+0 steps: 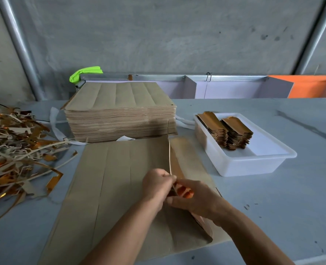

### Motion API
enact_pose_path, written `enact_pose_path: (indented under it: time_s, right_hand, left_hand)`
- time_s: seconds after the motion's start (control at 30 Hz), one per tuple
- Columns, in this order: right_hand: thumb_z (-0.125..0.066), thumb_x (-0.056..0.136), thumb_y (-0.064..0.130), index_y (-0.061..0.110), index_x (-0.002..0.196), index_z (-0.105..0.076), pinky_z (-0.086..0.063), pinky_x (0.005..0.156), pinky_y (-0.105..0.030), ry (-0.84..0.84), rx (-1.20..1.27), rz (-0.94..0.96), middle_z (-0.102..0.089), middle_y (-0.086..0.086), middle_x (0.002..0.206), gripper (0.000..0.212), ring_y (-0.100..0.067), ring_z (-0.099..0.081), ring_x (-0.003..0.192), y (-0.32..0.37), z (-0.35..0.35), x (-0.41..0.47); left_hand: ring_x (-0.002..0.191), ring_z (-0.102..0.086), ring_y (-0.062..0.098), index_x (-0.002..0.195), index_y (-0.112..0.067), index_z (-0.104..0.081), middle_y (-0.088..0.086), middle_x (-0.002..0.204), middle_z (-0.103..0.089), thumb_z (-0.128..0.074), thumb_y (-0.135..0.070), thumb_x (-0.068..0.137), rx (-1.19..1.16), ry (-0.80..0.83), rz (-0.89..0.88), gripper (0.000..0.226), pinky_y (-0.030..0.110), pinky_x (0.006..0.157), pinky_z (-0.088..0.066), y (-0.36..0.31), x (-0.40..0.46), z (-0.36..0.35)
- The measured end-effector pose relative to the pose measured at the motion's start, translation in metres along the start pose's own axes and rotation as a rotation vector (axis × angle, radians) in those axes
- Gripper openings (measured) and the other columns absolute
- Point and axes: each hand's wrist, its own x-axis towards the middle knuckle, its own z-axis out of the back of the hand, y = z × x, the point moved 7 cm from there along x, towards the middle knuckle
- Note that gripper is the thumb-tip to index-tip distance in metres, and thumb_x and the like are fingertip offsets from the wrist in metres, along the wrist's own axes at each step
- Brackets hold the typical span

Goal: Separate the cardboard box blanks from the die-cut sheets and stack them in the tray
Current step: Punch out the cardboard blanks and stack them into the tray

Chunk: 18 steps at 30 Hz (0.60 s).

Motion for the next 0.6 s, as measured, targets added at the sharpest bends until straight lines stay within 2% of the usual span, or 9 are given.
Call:
enact_pose_path:
  time_s: [0.07, 0.13, 0.17, 0.27, 0.37, 0.43, 0.53, 0.6]
  right_hand:
    - [-0.058, 0.079, 0.059, 0.042, 0.116, -0.049, -0.043, 0.076, -0.018, 0.001, 0.159, -0.118, -0.050, 0.017, 0.101, 0.042, -0.006, -0.052, 0.092, -0.009, 0.006, -0.002]
    - [-0.056, 0.081, 0.059, 0.036, 0.122, -0.049, -0.045, 0.087, -0.031, -0.026, 0.256, -0.203, -0.050, 0.011, 0.104, 0.047, -0.012, -0.051, 0.097, -0.019, 0.012, -0.005]
    - [-0.056, 0.082, 0.058, 0.033, 0.124, -0.049, -0.046, 0.087, -0.032, -0.042, 0.255, -0.214, -0.050, 0.011, 0.102, 0.049, -0.012, -0.052, 0.096, -0.022, 0.013, -0.005]
    - [-0.058, 0.078, 0.059, 0.030, 0.121, -0.051, -0.046, 0.080, -0.027, -0.080, 0.265, -0.193, -0.051, 0.015, 0.092, 0.052, -0.007, -0.053, 0.081, -0.022, 0.015, -0.007]
    - [-0.061, 0.064, 0.062, 0.030, 0.112, -0.051, -0.044, 0.063, -0.018, -0.095, 0.287, -0.146, -0.052, 0.015, 0.092, 0.058, -0.006, -0.053, 0.079, -0.014, 0.021, -0.009]
    - [-0.069, 0.072, 0.053, 0.028, 0.107, -0.051, -0.045, 0.065, -0.019, -0.107, 0.287, -0.165, -0.050, 0.013, 0.094, 0.046, -0.009, -0.052, 0.083, -0.016, 0.025, -0.009]
    - [-0.067, 0.086, 0.032, 0.025, 0.092, -0.056, -0.048, 0.080, -0.029, -0.100, 0.308, -0.236, -0.054, 0.006, 0.097, 0.015, -0.012, -0.053, 0.088, -0.026, 0.031, -0.008]
    - [-0.064, 0.089, 0.026, 0.023, 0.089, -0.059, -0.049, 0.075, -0.027, -0.090, 0.346, -0.262, -0.058, 0.004, 0.098, 0.006, -0.013, -0.055, 0.090, -0.029, 0.034, -0.010]
  left_hand:
    - [0.062, -0.062, 0.024, 0.070, -0.006, -0.061, 0.015, 0.072, -0.065, -0.060, -0.004, 0.086, -0.208, 0.075, 0.114, 0.016, 0.029, 0.049, -0.053, 0.009, 0.002, 0.001]
    - [0.061, -0.065, 0.024, 0.081, -0.004, -0.061, 0.015, 0.074, -0.068, -0.057, -0.002, 0.090, -0.391, 0.169, 0.211, 0.010, 0.029, 0.045, -0.053, 0.014, -0.001, -0.003]
    - [0.062, -0.066, 0.024, 0.086, -0.003, -0.061, 0.014, 0.075, -0.069, -0.057, -0.004, 0.091, -0.445, 0.207, 0.232, 0.006, 0.029, 0.045, -0.054, 0.014, -0.002, -0.005]
    - [0.066, -0.067, 0.024, 0.090, -0.003, -0.061, 0.013, 0.078, -0.069, -0.055, -0.008, 0.092, -0.560, 0.288, 0.233, 0.007, 0.029, 0.050, -0.054, 0.010, -0.005, -0.010]
    - [0.063, -0.066, 0.022, 0.083, -0.002, -0.059, 0.012, 0.072, -0.069, -0.054, -0.004, 0.092, -0.599, 0.369, 0.203, 0.011, 0.029, 0.051, -0.056, 0.006, -0.007, -0.016]
    - [0.063, -0.066, 0.021, 0.080, -0.002, -0.059, 0.012, 0.069, -0.067, -0.055, 0.000, 0.090, -0.605, 0.419, 0.194, 0.011, 0.030, 0.054, -0.058, 0.006, -0.009, -0.020]
    - [0.056, -0.064, 0.017, 0.080, -0.002, -0.059, 0.009, 0.065, -0.066, -0.056, 0.000, 0.089, -0.616, 0.449, 0.231, 0.010, 0.028, 0.052, -0.057, 0.010, -0.011, -0.024]
    - [0.050, -0.062, 0.014, 0.077, -0.004, -0.059, 0.007, 0.060, -0.065, -0.059, -0.002, 0.088, -0.628, 0.447, 0.266, 0.011, 0.025, 0.048, -0.055, 0.012, -0.010, -0.026]
